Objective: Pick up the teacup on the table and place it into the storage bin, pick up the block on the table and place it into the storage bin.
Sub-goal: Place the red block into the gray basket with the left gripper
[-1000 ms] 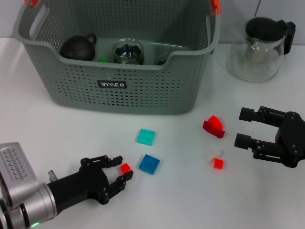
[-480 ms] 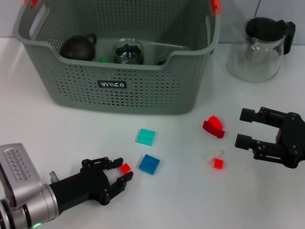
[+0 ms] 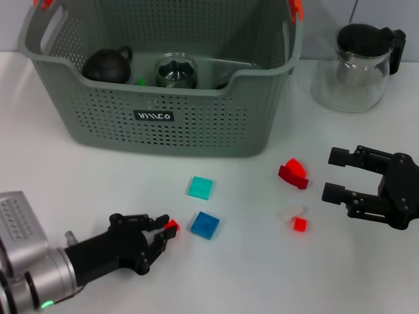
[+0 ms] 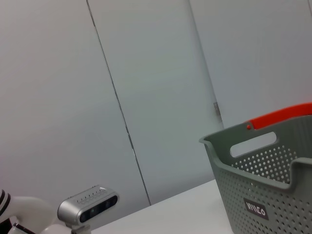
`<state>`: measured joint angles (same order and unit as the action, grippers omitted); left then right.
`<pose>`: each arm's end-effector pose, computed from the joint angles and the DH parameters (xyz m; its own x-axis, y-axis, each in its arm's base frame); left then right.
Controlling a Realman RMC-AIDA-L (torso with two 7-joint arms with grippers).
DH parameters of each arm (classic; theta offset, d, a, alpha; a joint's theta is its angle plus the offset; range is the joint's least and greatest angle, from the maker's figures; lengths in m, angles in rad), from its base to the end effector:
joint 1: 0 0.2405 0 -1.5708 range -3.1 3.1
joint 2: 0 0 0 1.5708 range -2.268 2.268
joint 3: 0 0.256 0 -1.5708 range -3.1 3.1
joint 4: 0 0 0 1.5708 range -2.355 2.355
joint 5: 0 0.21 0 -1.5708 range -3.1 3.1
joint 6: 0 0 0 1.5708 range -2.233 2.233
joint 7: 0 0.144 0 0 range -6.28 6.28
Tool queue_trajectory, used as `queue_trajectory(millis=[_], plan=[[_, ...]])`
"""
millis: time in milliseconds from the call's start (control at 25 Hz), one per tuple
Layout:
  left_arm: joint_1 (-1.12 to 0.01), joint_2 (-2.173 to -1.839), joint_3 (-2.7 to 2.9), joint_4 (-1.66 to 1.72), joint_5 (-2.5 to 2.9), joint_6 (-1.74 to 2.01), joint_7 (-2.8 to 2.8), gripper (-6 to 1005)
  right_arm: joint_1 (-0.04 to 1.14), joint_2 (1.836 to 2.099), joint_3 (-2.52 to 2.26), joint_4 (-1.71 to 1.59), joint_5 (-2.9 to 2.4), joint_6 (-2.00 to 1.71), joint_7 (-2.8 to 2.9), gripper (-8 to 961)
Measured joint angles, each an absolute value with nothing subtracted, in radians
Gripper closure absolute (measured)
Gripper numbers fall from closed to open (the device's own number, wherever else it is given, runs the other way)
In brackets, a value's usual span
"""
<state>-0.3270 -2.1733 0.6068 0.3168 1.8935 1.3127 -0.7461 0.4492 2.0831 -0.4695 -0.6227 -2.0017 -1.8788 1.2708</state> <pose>-0.3272 0.2465 -0.0837 0.8064 0.2686 0.5269 0.5016 -0.7826 -0.3686 0.2701 0.2790 0.0224 0.6680 -0.2794 -0.6898 -0.4145 -0.9094 -0.0331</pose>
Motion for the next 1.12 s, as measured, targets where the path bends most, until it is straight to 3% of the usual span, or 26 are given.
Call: queue_trajectory(millis=[240,400,560,760,880,1000,1120], plan=[[-0.296,-2.156,0.548,0.426,1.891,1.534,-0.921,819,0.446,2.083,-0.469,-0.623,-2.002,-1.879,1.271,163],[-0.317,-2.116,0.396,0.521,1.882,1.805,-1.128,809,0.446,2.083,-0.469,-0.623,-2.002,-1.879,1.269,163],[-0.42,-2.052,0.214,0.545,1.817,1.882,-1.413,798,0.449,2.083,-0.473,-0.623,-2.004,-1.872,1.269,163],[-0.602,-1.967,0.188,0.548,1.798,1.764,-1.671,784,0.452,2.086,-0.475,-0.623,-2.006,-1.871,1.265,163],[-0.676,-1.941,0.27,0.557,1.821,1.644,-1.727,776,0.452,2.087,-0.475,-0.623,-2.006,-1.872,1.261,163],[-0.736,-1.927,0.449,0.589,1.888,1.421,-1.81,768,0.452,2.088,-0.472,-0.623,-2.006,-1.875,1.26,163],[-0.759,-1.937,0.621,0.638,1.971,1.224,-1.909,760,0.453,2.088,-0.473,-0.623,-2.005,-1.874,1.259,163]])
